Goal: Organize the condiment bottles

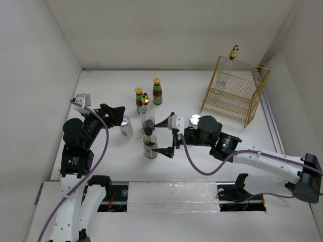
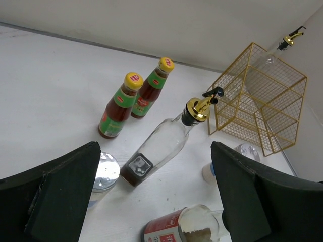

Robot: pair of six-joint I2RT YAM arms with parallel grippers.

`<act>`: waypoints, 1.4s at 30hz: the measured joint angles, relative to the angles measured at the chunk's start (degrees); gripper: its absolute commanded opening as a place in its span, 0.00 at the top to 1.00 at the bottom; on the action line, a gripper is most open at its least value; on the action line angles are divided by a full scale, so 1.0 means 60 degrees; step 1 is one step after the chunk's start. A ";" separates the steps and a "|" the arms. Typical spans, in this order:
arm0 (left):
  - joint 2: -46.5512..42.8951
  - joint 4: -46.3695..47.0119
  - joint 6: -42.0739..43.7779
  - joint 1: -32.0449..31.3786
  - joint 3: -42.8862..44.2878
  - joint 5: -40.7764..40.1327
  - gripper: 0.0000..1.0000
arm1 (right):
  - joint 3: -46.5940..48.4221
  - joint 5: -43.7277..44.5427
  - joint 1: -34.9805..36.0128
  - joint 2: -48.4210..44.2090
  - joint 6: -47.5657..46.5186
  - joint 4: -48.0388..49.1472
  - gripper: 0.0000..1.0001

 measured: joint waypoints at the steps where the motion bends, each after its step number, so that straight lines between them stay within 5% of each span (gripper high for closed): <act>1: 0.0004 0.0000 0.0000 0.0000 0.0000 0.0022 0.13 | 0.0076 0.0087 0.0142 0.0262 -0.0113 0.0000 0.00; 12: 0.0080 0.0011 0.0000 0.0000 0.0000 0.0131 0.13 | 0.0306 0.1647 0.0299 0.2098 -0.0506 0.0612 0.00; 18: 0.0084 0.0011 0.0000 0.0000 0.0000 0.0178 0.13 | 0.0277 0.1789 0.0299 0.2816 -0.0204 0.2062 0.10; 26: 0.0087 0.0011 0.0000 0.0000 0.0000 0.0240 0.13 | -0.0277 0.1734 0.0299 0.3577 0.0812 0.3967 0.35; 30: 0.0076 0.0011 0.0000 0.0000 0.0000 0.0270 0.13 | -0.0557 0.1821 0.0299 0.3687 0.1217 0.4586 0.40; 36: 0.0069 0.0011 0.0000 0.0000 0.0000 0.0321 0.13 | -0.0725 0.1978 0.0295 0.3708 0.1610 0.5023 0.87; 42: 0.0062 0.0015 0.0000 0.0000 0.0000 0.0342 0.13 | -0.0787 0.2379 0.0299 0.3126 0.1585 0.4164 0.95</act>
